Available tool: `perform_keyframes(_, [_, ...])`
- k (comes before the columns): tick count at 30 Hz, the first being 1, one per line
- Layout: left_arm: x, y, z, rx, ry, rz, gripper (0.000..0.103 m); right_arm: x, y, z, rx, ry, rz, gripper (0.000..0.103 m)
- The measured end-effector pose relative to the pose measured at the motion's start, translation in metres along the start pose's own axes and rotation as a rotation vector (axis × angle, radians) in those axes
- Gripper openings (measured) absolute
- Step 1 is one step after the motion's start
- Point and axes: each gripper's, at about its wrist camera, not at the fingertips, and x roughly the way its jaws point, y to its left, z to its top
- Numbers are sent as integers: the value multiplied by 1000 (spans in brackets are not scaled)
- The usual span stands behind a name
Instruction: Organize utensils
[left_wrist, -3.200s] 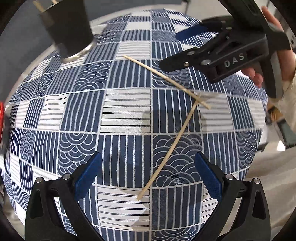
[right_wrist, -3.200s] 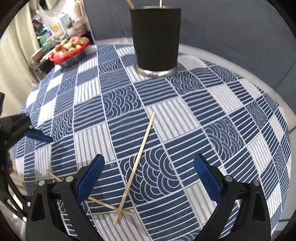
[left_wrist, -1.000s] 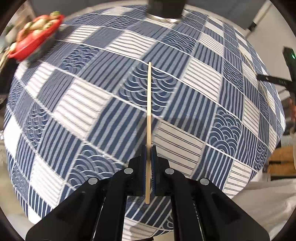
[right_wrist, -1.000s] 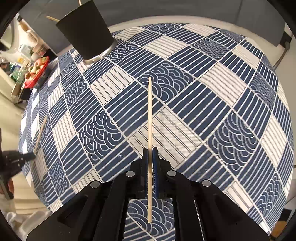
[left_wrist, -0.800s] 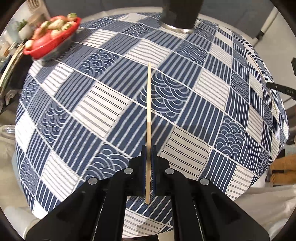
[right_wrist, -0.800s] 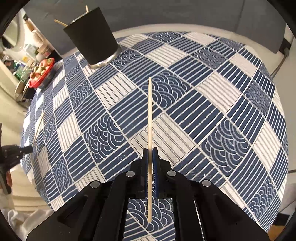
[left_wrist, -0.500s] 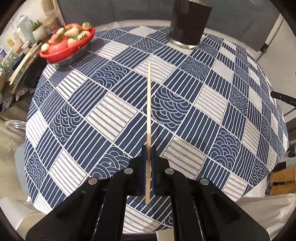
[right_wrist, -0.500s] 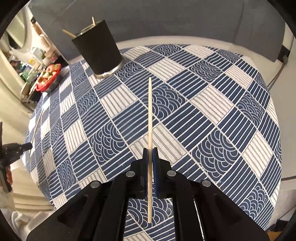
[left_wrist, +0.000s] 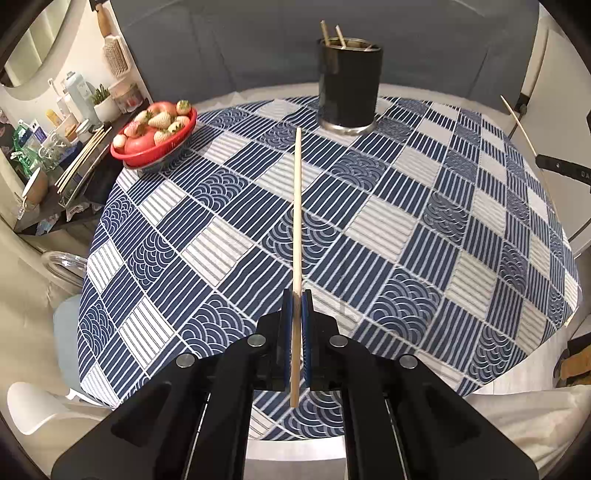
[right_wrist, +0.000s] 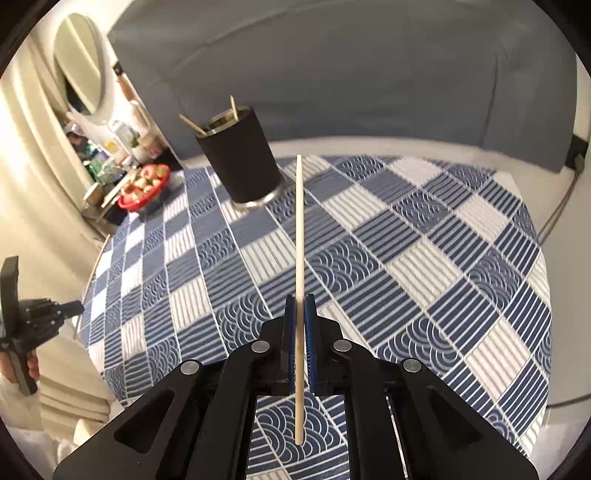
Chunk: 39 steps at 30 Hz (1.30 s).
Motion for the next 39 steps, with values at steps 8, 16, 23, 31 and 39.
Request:
perform_keyframes(8, [-18, -19, 15, -20, -49, 50, 5, -40, 14, 27, -34, -162, 149, 5])
perform_keyframes(16, [-49, -33, 62, 18, -155, 75, 5, -77, 40, 67, -85, -354, 272, 5])
perform_keyframes(23, [-74, -39, 108, 48, -260, 85, 5, -81, 52, 98, -134, -400, 315, 5])
perform_keyframes(31, [-71, -14, 129, -1, -262, 118, 5, -69, 61, 128, -175, -402, 316, 5])
perform_keyframes(39, [-31, 2, 110, -79, -155, 79, 51, -50, 73, 141, -217, -363, 311, 5])
